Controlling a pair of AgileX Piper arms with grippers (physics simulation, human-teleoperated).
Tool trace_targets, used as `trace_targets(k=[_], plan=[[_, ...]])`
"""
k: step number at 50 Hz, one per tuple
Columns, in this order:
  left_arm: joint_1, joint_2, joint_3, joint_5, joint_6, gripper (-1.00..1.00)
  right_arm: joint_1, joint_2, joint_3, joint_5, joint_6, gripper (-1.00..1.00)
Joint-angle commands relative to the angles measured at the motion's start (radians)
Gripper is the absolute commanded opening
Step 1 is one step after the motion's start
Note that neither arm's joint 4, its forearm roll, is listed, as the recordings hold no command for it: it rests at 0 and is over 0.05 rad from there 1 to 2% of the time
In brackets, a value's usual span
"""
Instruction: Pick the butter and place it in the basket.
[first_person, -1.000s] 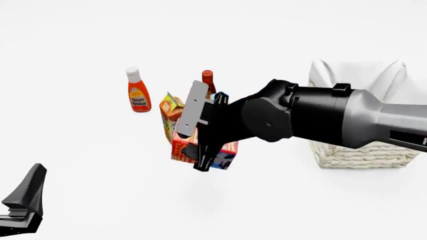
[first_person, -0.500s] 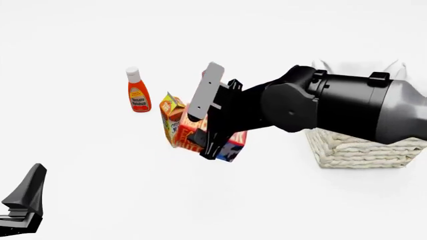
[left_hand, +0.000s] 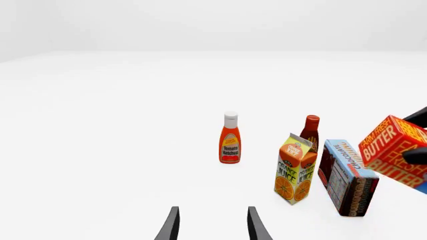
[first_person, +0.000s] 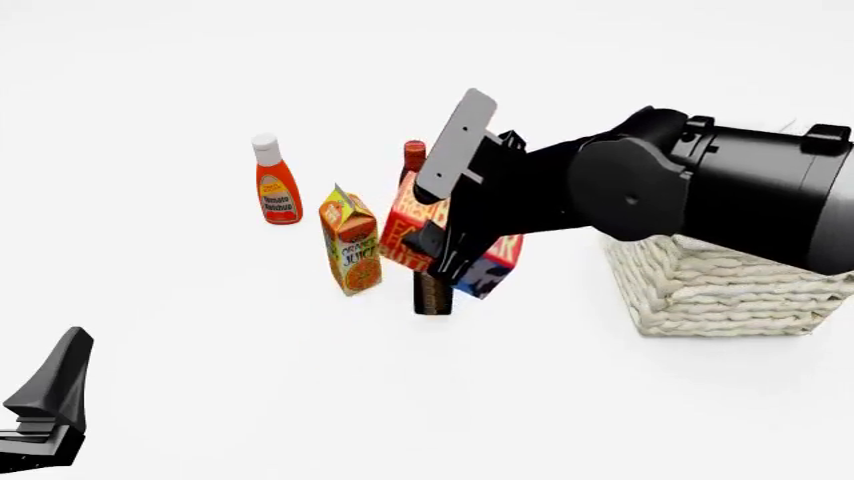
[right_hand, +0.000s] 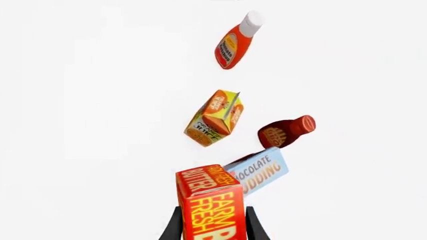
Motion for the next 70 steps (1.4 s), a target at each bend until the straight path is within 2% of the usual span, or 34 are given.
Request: trace_targets(k=[1,33,70], plan=[[0.0,0.0,0.0,0.0,0.0,1.0,-0.041,-0.037,-0.009,-0.024,0.047,-1.0],[0.0,0.0,0.0,0.0,0.0,1.0,-0.178,-0.157,0.02,-0.087,0.114,-1.0],[0.0,0.0,0.0,0.0,0.0,1.0,-0.247,-0.208,0.009,-0.123,0.235,-1.0]])
